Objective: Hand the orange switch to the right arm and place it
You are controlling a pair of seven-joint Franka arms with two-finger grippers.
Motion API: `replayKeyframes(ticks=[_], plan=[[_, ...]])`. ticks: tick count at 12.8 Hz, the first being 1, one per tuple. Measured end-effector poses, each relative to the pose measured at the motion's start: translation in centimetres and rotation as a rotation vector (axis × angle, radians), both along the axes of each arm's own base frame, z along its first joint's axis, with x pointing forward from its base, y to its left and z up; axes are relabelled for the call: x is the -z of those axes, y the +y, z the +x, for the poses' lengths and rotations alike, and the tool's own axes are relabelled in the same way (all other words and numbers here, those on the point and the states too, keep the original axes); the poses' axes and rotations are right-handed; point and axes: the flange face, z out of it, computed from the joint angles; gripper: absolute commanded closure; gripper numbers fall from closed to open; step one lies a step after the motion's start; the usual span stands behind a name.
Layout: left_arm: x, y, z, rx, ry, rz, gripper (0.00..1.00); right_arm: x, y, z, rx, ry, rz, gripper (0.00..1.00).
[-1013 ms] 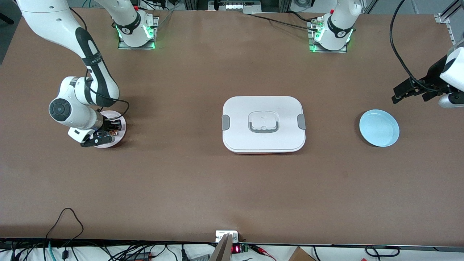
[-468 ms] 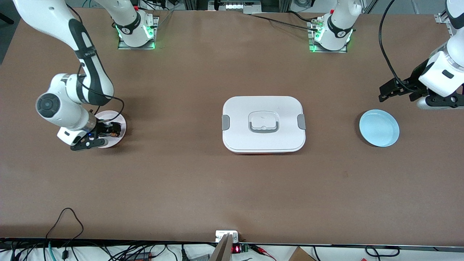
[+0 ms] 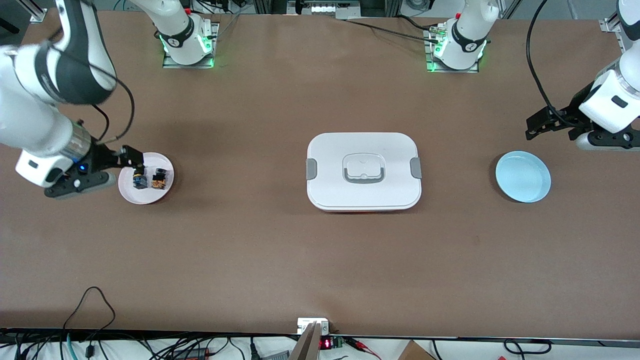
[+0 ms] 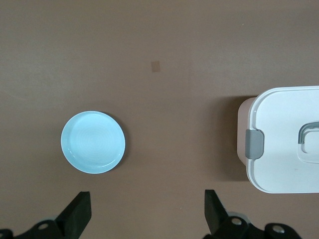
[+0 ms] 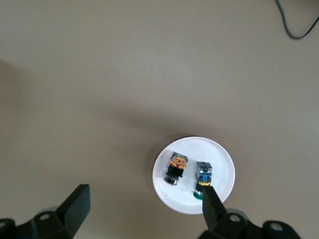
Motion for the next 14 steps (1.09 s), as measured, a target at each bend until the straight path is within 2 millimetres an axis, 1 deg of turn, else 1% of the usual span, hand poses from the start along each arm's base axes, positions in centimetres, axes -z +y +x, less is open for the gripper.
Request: replayKeyframes(ticks=[2, 3, 4, 6, 7, 9, 14], plan=[[0.0, -0.1, 0.0, 0.001, 0.001, 0.0, 0.0, -4.0, 0.7, -1.7, -0.013, 0.004, 0.009, 0.0], [0.0, -0.1, 0.0, 0.001, 0.001, 0.0, 0.0, -5.8, 1.0, -2.4, -0.01, 0.015, 0.011, 0.0], [0.0, -0.1, 0.0, 0.002, 0.001, 0.0, 0.0, -7.2, 1.2, -3.1, -0.005, 0.023, 0.012, 0.0], [0.1, -0.1, -0.1, 0.003, 0.006, 0.0, 0.0, -9.0, 1.5, -3.7, -0.004, 0.022, 0.014, 0.0], [0.1, -0.2, -0.1, 0.004, 0.009, 0.0, 0.0, -9.3, 1.5, -3.8, -0.004, 0.02, 0.014, 0.0], [0.1, -0.3, -0.1, 0.006, 0.01, 0.0, 0.0, -9.2, 1.6, -3.8, 0.005, 0.022, 0.014, 0.0], [0.1, -0.6, -0.1, 0.01, 0.011, 0.001, 0.0, -9.1, 1.7, -3.9, 0.109, 0.038, 0.01, 0.0]])
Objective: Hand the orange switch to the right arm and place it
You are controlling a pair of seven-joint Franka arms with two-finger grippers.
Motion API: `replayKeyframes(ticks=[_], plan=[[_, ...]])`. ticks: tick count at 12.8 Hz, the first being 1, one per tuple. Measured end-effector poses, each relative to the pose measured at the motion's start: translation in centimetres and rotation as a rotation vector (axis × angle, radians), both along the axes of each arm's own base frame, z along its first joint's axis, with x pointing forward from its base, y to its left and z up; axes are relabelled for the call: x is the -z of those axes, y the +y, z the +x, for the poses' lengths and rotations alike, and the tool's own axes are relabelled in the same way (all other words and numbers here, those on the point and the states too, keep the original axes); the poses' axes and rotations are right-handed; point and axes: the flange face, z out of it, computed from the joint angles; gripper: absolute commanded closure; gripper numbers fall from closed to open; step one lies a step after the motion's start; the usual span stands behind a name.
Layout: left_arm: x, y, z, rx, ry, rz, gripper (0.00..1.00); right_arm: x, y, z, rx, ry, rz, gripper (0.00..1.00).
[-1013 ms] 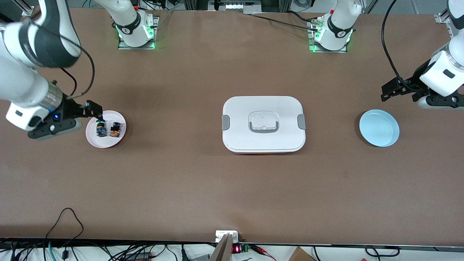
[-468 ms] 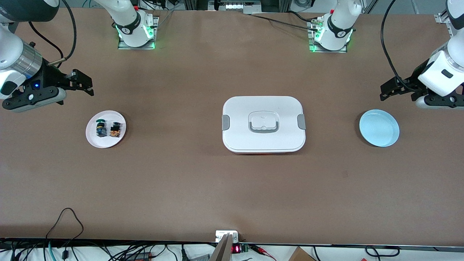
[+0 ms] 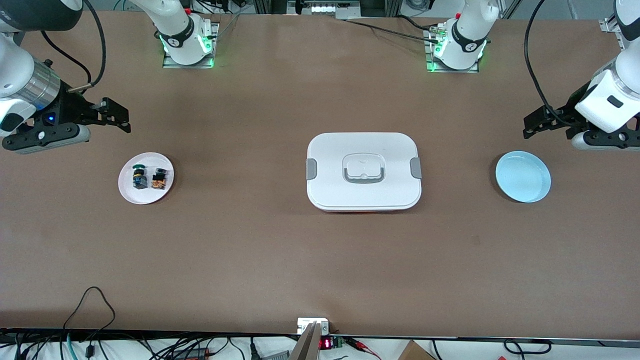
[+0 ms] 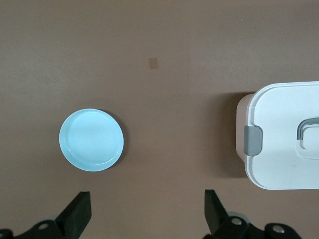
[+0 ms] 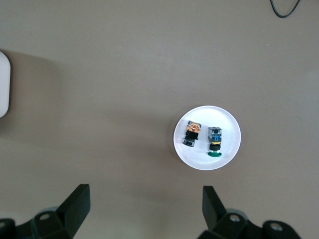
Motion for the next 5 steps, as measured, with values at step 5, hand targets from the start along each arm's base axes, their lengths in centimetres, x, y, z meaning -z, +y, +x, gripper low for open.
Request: replayKeyframes(ticks=[5], plan=[[0.0, -0.7, 0.0, 0.011, 0.0, 0.0, 0.0, -1.4, 0.0, -0.1, 0.018, -0.009, 0.0, 0.0]])
